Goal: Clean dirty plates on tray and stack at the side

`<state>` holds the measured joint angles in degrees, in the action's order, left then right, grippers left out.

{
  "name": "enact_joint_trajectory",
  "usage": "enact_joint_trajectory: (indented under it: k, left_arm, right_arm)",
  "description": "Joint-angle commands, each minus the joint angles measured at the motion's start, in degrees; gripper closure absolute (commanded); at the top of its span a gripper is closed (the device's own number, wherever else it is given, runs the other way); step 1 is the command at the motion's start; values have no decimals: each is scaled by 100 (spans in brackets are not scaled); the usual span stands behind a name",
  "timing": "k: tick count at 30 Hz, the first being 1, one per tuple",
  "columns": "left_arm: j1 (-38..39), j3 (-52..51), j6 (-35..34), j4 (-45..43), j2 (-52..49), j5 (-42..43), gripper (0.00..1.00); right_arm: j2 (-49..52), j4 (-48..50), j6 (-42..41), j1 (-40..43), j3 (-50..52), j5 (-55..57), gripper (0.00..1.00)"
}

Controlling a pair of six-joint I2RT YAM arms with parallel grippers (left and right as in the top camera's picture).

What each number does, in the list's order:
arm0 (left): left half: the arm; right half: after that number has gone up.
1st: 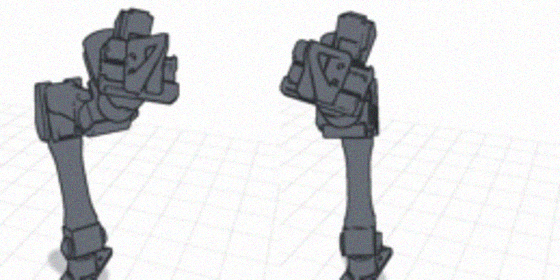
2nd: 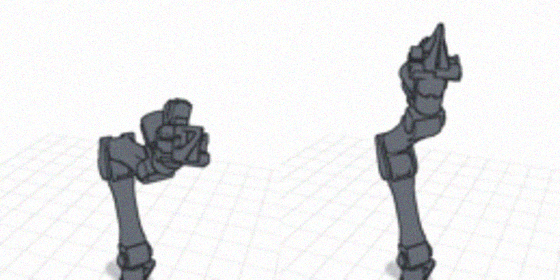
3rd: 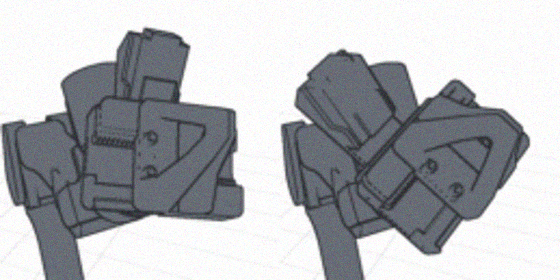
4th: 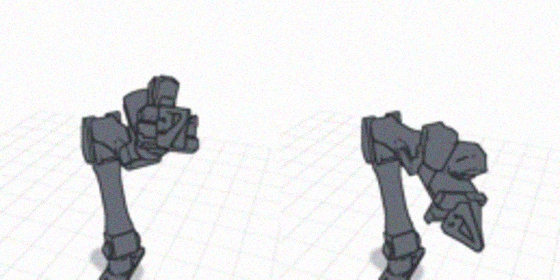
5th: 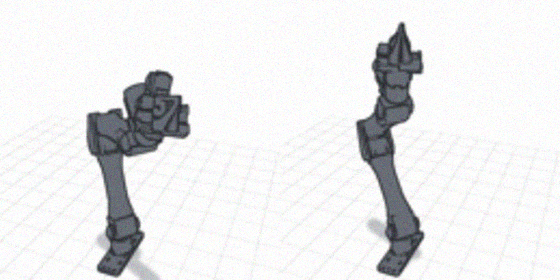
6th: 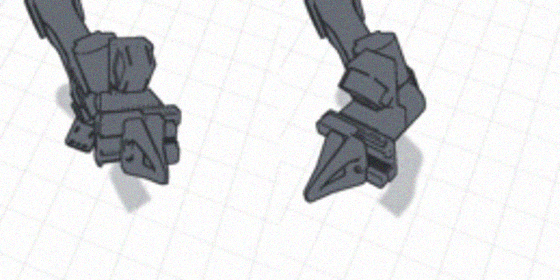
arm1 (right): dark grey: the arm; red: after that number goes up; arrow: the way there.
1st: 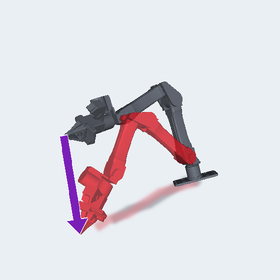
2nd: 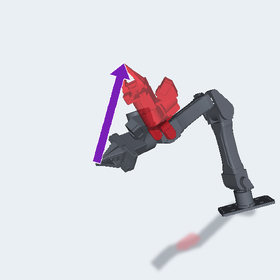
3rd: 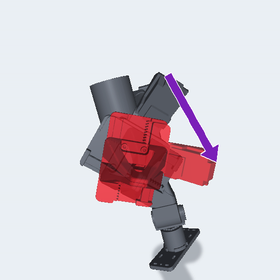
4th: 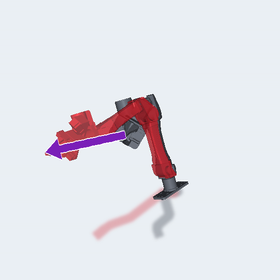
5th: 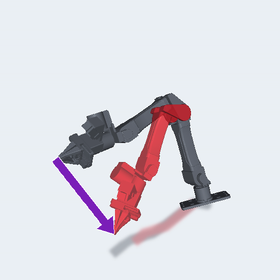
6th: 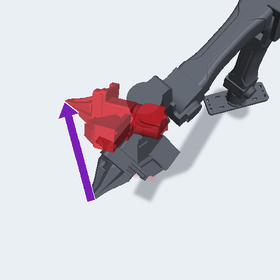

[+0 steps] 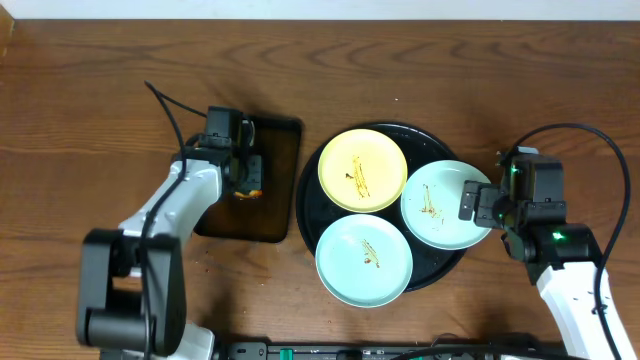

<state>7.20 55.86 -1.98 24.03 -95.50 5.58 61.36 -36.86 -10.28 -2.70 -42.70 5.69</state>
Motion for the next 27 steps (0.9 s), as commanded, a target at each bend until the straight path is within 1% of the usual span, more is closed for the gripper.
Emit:
enact_joint_trajectory:
  k: [1,4,8,9,13,18,22,24,27]
  left_arm:
    - [24,-7,-138,101,597,-68,93]
    - [24,-7,-138,229,870,-68,93]
    - [24,-7,-179,308,1054,-2,92]
    - [24,-7,-181,308,1067,17,92]
    - [24,-7,-308,289,1097,24,92]
    - [24,-7,-308,267,1108,39,92]
    - [24,-7,-308,271,1108,42,92]
    - [24,-7,-319,271,1108,48,93]
    - [24,-7,-330,269,1108,179,92]
  right_arm:
    - [13,26,-39,348,-138,72,3]
    - [175,57,-4,680,-138,-310,5]
    - [632,63,133,1049,-138,-785,19]
    - [761,66,151,1091,-138,-822,20]
    - [1281,186,323,1119,-138,-1104,29]
    - [1790,404,352,1119,-138,-1200,43]
    - [2057,527,352,1119,-138,-1200,52]
    - [2175,603,350,1119,-138,-1202,55]
    - [2319,669,350,1119,-138,-1200,62]
